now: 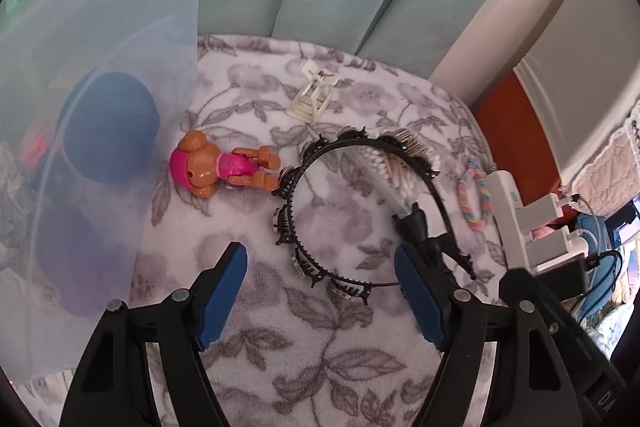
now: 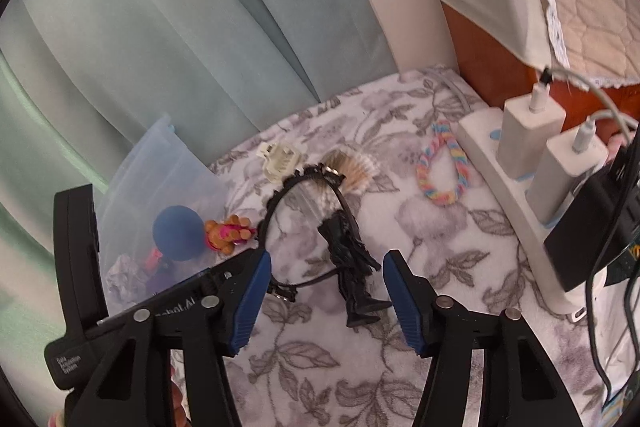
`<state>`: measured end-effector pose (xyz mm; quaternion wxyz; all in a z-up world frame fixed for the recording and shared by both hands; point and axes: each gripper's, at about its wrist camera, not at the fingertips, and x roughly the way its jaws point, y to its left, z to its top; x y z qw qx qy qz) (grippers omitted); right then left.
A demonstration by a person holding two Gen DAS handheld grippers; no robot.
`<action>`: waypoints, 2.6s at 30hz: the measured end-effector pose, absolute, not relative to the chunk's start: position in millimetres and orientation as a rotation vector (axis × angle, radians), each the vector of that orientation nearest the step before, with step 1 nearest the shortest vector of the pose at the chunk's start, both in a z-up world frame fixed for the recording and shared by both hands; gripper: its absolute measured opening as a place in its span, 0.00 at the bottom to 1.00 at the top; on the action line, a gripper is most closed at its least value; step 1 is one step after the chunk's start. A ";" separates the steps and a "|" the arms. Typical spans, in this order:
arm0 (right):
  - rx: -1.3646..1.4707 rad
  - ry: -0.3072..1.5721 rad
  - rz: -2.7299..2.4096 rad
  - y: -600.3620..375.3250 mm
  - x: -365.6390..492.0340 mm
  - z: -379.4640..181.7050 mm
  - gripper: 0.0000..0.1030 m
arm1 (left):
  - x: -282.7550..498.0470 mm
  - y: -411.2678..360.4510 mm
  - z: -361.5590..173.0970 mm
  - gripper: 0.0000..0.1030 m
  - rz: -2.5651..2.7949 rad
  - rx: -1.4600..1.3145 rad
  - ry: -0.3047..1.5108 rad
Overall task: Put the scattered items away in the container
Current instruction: 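Lower the right tool onto the black figure while the left tool reaches the black headband, then close the right tool on the black figure while the left tool grasps the headband, then lift the black figure with the right tool while the left tool lifts the headband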
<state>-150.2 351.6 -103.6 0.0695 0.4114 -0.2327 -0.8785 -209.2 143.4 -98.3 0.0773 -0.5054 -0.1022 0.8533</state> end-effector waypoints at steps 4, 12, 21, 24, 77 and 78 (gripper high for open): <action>1.279 -0.703 -2.626 352.8 -153.4 -114.5 0.55 | -215.6 140.8 -106.7 0.75 2.547 -1.538 -0.324; 1.337 -0.714 -2.598 359.0 -158.0 -129.6 0.48 | -228.7 138.1 -122.1 0.71 2.539 -1.579 -0.349; 1.394 -0.735 -2.571 368.1 -162.3 -147.4 0.45 | -239.8 139.7 -136.2 0.62 2.544 -1.607 -0.333; 1.397 -0.743 -2.567 368.2 -165.8 -151.9 0.41 | -242.8 141.2 -137.4 0.57 2.561 -1.601 -0.308; 1.142 -0.955 -2.714 402.9 -85.7 -69.8 0.25 | -165.0 131.3 -23.0 0.11 2.779 -1.320 -0.135; 1.125 -0.956 -2.721 402.1 -84.5 -65.3 0.25 | -162.3 130.3 -18.9 0.11 2.783 -1.309 -0.133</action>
